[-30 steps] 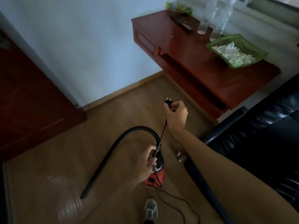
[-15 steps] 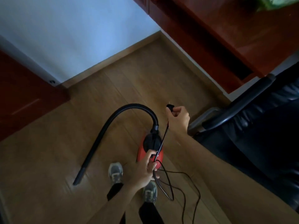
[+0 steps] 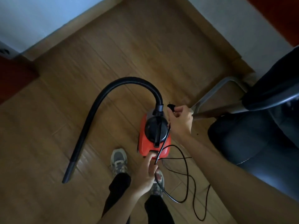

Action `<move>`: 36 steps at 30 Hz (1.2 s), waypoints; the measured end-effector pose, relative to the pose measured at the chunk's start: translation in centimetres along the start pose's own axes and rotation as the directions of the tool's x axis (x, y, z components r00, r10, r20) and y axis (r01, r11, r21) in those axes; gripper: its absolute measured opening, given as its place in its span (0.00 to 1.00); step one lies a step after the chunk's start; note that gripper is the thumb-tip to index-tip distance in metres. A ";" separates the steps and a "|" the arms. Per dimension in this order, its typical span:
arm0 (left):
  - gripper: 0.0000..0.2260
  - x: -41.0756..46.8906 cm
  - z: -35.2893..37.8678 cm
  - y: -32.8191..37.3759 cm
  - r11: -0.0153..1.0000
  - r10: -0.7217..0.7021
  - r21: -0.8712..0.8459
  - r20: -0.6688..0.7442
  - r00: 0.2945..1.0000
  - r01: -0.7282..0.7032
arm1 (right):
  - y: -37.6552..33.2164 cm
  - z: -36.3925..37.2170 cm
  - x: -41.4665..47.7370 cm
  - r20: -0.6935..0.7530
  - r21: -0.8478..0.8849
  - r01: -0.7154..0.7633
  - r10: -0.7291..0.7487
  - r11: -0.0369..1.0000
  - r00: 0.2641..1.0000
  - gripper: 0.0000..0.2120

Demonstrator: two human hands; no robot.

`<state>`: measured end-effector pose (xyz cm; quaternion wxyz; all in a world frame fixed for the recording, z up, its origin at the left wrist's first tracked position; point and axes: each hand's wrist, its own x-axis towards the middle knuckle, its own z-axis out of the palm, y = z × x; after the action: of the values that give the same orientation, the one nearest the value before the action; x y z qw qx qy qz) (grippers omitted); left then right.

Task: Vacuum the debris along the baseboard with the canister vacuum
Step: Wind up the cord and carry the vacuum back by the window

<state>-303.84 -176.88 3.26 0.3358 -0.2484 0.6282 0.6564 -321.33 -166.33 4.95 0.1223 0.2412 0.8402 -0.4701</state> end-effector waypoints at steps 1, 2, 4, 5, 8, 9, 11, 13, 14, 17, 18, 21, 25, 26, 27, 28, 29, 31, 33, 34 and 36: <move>0.15 0.8 -0.2 -0.9 1.000 -0.001 -0.001 -0.001 1.000 0.001 | 0.8 0.6 0.4 -0.002 -0.002 -0.007 0.007 1.000 1.000 0.12; 0.15 1.6 -0.3 -1.9 1.000 -0.003 0.000 -0.001 1.000 0.003 | 1.6 1.3 0.8 -0.004 -0.006 -0.010 0.010 1.000 1.000 0.11; 0.16 3.1 -0.6 -3.6 1.000 0.003 0.013 -0.005 1.000 -0.003 | 3.2 2.4 1.5 0.003 -0.010 -0.008 0.008 1.000 1.000 0.10; 0.17 3.8 -0.6 -4.3 1.000 0.004 0.016 -0.014 1.000 -0.004 | 4.0 3.0 1.9 0.010 -0.017 -0.003 0.003 1.000 1.000 0.10; 0.24 5.8 -0.8 -6.1 0.999 -0.003 0.038 -0.069 0.998 0.006 | 6.2 4.5 3.2 0.014 -0.025 0.006 -0.006 1.000 1.000 0.10; 0.25 6.4 -0.8 -6.8 0.998 0.006 0.061 -0.078 0.997 -0.001 | 6.9 4.9 3.5 0.015 -0.033 0.004 -0.004 0.999 1.000 0.10; 0.25 7.7 -0.7 -8.0 0.995 0.031 0.102 -0.097 0.995 -0.021 | 8.2 5.6 4.3 0.013 -0.044 -0.002 0.003 0.999 1.000 0.11; 0.22 8.8 -0.5 -8.9 0.992 0.053 0.119 -0.119 0.991 -0.039 | 9.6 6.3 5.2 0.002 -0.040 -0.021 0.021 0.999 1.000 0.10; 0.19 9.2 -0.4 -9.2 0.993 0.058 0.108 -0.123 0.991 -0.045 | 9.9 6.6 5.4 0.000 -0.037 -0.026 0.026 0.999 1.000 0.10; 0.17 10.4 0.0 -10.5 1.000 0.010 0.011 -0.120 0.993 -0.009 | 11.2 7.6 6.3 -0.009 -0.044 -0.028 0.027 0.999 1.000 0.07; 0.18 10.9 0.1 -10.9 1.000 -0.006 -0.017 -0.121 0.993 0.004 | 11.5 7.9 6.6 -0.010 -0.054 -0.026 0.025 0.998 1.000 0.06; 0.17 11.7 -0.1 -11.9 0.999 -0.018 -0.033 -0.133 0.991 0.014 | 12.1 8.7 7.1 -0.008 -0.105 -0.010 0.010 0.994 1.000 0.09; 0.07 12.4 -0.4 -12.8 0.998 -0.033 -0.062 -0.189 0.981 0.022 | 12.9 9.6 7.5 0.007 -0.133 0.007 -0.006 0.991 1.000 0.10; 0.05 12.6 -0.4 -12.9 0.998 -0.037 -0.066 -0.194 0.980 0.024 | 13.1 9.8 7.6 0.007 -0.141 0.011 -0.010 0.990 1.000 0.10; 0.05 12.8 -0.4 -13.0 0.998 -0.037 -0.061 -0.194 0.980 0.026 | 13.3 10.0 7.8 0.008 -0.149 0.012 -0.011 0.989 1.000 0.11; 0.05 13.0 -0.4 -13.0 0.998 -0.036 -0.047 -0.187 0.982 0.028 | 13.4 10.2 8.0 0.008 -0.155 0.011 -0.010 0.988 1.000 0.11; 0.07 13.2 -0.3 -12.9 0.999 -0.041 -0.038 -0.177 0.983 0.035 | 13.5 10.4 8.2 0.009 -0.159 0.008 -0.006 0.987 1.000 0.11; 0.10 13.5 -0.2 -12.9 0.998 -0.057 -0.016 -0.164 0.985 0.055 | 13.8 10.7 8.5 0.011 -0.162 0.009 -0.008 0.987 1.000 0.11; 0.09 13.7 -0.1 -13.0 0.999 -0.052 0.002 -0.153 0.987 0.053 | 13.9 10.9 8.8 0.015 -0.168 0.018 -0.016 0.986 1.000 0.11; 0.08 13.9 0.0 -13.2 0.999 -0.043 0.018 -0.155 0.987 0.046 | 14.0 11.1 8.9 0.017 -0.174 0.021 -0.018 0.984 1.000 0.11; 0.09 14.2 -0.1 -13.4 0.998 -0.046 0.038 -0.157 0.987 0.053 | 14.0 11.3 9.1 0.019 -0.184 0.021 -0.018 0.983 1.000 0.11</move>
<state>-303.00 -175.38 -16.22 0.3070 -0.3073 0.6599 0.6131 -322.03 -167.13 -15.14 0.1465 0.2165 0.8813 -0.3938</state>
